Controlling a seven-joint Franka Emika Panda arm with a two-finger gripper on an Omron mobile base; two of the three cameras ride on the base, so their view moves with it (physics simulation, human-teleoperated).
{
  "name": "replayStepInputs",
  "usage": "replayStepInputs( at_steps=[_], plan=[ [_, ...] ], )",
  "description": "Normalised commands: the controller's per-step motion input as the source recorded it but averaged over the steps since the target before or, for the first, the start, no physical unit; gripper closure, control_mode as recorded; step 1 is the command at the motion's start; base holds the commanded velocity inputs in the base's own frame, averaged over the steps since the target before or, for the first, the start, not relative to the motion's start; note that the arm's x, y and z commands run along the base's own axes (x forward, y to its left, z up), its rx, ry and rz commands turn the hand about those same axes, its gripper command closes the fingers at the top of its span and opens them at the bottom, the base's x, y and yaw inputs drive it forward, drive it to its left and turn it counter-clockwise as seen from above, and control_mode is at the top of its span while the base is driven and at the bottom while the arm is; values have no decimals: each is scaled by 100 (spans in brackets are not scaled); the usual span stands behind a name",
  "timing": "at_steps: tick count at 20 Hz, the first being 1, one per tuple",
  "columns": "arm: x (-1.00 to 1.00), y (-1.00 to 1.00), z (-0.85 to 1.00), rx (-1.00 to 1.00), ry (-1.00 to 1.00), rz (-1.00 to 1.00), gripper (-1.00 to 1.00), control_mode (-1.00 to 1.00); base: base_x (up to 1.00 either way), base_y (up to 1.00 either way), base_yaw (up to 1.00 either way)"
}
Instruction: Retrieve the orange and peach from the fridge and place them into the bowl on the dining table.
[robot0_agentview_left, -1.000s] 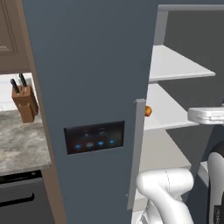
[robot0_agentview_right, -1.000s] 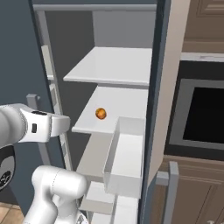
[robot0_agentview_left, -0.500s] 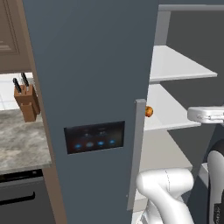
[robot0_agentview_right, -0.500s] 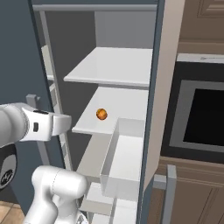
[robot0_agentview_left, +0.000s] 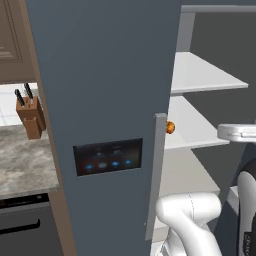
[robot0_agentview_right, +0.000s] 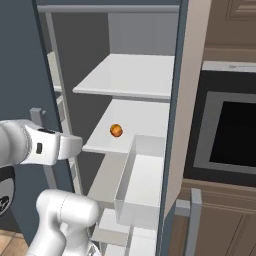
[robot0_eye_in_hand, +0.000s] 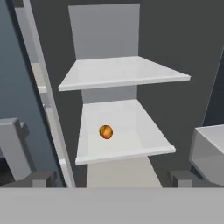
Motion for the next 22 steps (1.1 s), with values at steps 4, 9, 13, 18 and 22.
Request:
replayStepInputs(
  at_steps=[4,9,13,18,22],
  plan=[
    [-19,-26,0,0,21,-7,-100,-100,0,0,0],
    [-1,-10,4,0,23,-2,-100,-100,0,0,0],
    [0,5,-4,-1,17,0,-100,-100,0,0,0],
    [0,3,-26,0,3,0,-100,-100,0,0,0],
    [0,0,-41,0,0,0,-100,-100,0,0,0]
  ],
)
